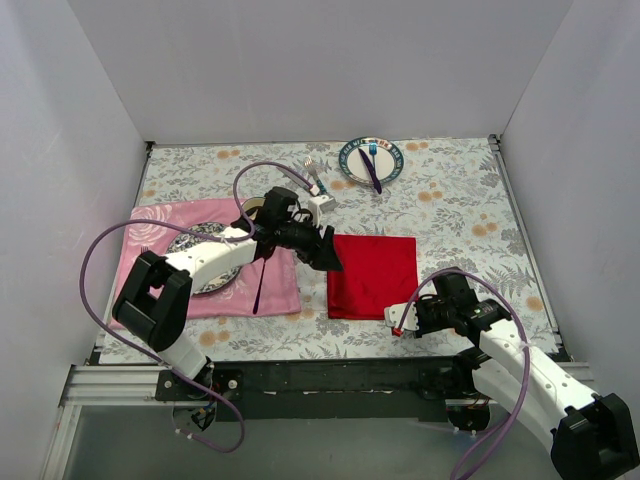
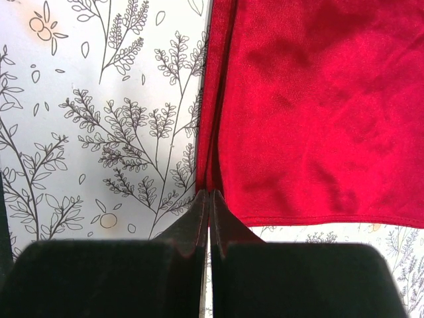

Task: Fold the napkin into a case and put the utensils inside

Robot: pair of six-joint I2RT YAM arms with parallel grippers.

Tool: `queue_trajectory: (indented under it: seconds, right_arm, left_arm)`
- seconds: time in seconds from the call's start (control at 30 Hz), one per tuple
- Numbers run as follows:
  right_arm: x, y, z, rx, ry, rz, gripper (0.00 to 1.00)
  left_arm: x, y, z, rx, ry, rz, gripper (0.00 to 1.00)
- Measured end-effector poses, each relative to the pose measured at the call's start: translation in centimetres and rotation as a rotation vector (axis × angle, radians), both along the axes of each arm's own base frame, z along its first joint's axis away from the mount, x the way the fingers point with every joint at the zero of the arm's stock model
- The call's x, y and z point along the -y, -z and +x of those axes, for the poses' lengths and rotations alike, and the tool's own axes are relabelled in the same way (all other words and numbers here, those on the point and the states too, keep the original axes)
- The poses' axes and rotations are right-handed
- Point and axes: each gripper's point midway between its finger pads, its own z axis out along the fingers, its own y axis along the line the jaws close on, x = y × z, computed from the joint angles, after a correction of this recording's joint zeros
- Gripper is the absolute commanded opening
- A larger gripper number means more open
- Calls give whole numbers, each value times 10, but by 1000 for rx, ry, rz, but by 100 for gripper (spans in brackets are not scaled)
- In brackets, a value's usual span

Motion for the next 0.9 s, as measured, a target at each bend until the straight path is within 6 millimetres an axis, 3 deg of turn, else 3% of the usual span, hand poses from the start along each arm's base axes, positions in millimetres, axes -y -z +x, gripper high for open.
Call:
queue_trajectory:
  seconds: [0.2,0.33,0.37,0.47,0.57,0.77,0.9]
  right_arm:
    - [2,1,1,2,7,-11,1]
    - [5,-3,-1,-1,10,-22,15]
    - [5,-5,-1,1,8,-23,26]
    - [6,-14,0,9,1,-30,40]
    - [9,-21,0,15,-10,-54,40]
    - [6,-51,-2,13,-19,-34,40]
    - [-12,-81,12,-25,74,69,40]
  left_arm:
    - [0,-5,0,-12,-6,-19,61]
    - [1,-18,2,-26,-16,-58,64]
    - [1,-22,2,-31,-22,-71,67]
    - [-1,-35,6,-46,-43,-111,77]
    - [-2,-52,9,-66,-64,-160,79]
    - [-7,-78,14,-83,-89,-233,72]
    - [-4,-79,6,-144,-83,-271,55]
